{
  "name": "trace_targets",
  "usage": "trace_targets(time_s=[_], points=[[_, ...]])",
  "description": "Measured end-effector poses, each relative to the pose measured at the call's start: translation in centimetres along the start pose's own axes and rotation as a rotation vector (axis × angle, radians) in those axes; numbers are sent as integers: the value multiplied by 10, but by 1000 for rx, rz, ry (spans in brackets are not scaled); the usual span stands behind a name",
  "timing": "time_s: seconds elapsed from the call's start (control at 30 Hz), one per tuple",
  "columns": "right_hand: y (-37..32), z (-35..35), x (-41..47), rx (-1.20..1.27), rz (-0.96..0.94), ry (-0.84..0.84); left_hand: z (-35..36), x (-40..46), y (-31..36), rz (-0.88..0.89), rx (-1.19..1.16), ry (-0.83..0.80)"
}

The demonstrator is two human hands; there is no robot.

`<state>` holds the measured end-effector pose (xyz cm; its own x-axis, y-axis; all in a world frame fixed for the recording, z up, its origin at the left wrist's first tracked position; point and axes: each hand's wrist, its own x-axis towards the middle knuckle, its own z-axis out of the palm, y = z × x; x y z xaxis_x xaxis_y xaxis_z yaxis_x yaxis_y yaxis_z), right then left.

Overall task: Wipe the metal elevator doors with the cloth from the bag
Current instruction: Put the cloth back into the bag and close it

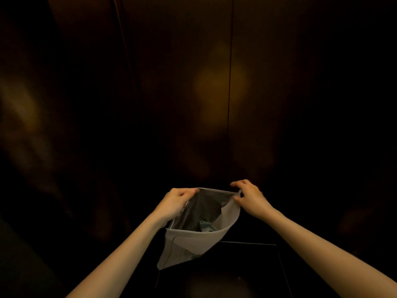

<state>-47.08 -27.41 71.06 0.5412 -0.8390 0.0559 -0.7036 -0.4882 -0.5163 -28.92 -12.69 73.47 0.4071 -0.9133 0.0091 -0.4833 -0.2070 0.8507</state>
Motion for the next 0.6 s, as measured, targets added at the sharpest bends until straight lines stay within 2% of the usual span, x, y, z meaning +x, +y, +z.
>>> trace_targets(time_s=[0.13, 0.2, 0.3, 0.4, 0.5, 0.6], points=[[2, 30, 6, 23, 52, -93, -19, -13, -32, 17, 364, -187], [1, 45, 5, 85, 50, -113, -30, -23, -59, -26, 431, -236], [-7, 69, 1, 249, 82, -78, -49, -43, -102, -135, 398, -238], [-21, 104, -7, 352, 91, -51, -62, -57, -153, -325, 350, -155], [-38, 138, -5, 322, 49, -93, -72, -64, -205, -534, 289, -99], [-58, 170, 3, 258, 39, -145, -84, -77, -238, -761, 69, -20]])
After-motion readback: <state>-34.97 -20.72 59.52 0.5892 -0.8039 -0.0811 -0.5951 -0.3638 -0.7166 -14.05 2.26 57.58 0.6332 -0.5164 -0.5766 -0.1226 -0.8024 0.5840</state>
